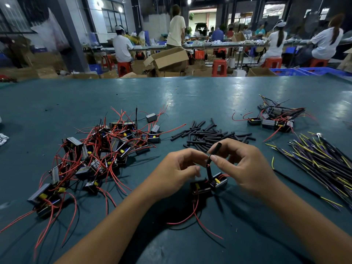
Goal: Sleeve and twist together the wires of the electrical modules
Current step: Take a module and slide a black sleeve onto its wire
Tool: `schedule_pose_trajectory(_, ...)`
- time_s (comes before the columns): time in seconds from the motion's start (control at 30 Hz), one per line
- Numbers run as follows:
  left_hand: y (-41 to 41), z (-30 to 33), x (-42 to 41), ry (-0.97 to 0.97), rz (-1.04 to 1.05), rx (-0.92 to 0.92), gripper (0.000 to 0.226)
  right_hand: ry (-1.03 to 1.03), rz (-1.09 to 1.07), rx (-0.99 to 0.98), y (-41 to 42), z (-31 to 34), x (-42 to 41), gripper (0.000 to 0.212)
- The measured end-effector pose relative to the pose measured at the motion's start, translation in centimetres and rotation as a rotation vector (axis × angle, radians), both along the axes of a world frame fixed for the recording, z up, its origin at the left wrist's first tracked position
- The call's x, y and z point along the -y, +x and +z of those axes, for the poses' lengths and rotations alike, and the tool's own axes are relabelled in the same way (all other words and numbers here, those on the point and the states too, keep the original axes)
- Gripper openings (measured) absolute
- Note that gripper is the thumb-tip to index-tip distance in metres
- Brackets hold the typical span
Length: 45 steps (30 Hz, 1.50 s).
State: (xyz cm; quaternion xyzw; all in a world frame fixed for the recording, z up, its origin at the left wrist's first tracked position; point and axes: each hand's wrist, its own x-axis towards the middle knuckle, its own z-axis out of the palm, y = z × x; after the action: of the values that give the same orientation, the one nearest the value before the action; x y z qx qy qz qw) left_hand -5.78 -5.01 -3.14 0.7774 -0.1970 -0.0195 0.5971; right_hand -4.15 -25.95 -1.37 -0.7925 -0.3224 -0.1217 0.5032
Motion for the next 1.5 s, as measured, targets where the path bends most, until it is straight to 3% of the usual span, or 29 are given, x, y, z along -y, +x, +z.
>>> schedule_pose_trajectory(0.13, -0.19, 0.23, -0.48, 0.245, -0.055, 0.042, 0.012, -0.015, -0.006, -0.006, 0.06, -0.2, -0.16, 0.007)
schedule_pose_trajectory(0.2, -0.23, 0.19, -0.51, 0.34, -0.056, 0.064, 0.017, -0.049, 0.014, 0.003, -0.03, -0.16, -0.31, 0.008)
schedule_pose_trajectory(0.4, -0.18, -0.01, -0.58, 0.486, -0.086, 0.156, 0.017, -0.06, 0.043, -0.006, -0.1, -0.12, -0.45, 0.009)
schedule_pose_trajectory(0.93, -0.43, 0.31, -0.79, 0.556, -0.117, 0.155, 0.011, -0.08, 0.074, -0.028, -0.07, -0.41, -0.82, 0.003)
schedule_pose_trajectory(1.07, -0.46, 0.37, -0.91, 0.534, -0.108, 0.146, 0.013, -0.108, 0.056, 0.002, -0.03, -0.56, -0.95, 0.021)
schedule_pose_trajectory(1.27, -0.45, 0.37, -1.12, 0.543, -0.051, 0.219, 0.013, -0.18, 0.048, 0.013, 0.07, -0.58, -0.64, 0.019)
schedule_pose_trajectory(1.5, -0.19, 0.25, -0.59, 0.218, 0.06, 0.184, 0.004, -0.241, 0.076, -0.021, 0.28, -0.53, -0.08, 0.019)
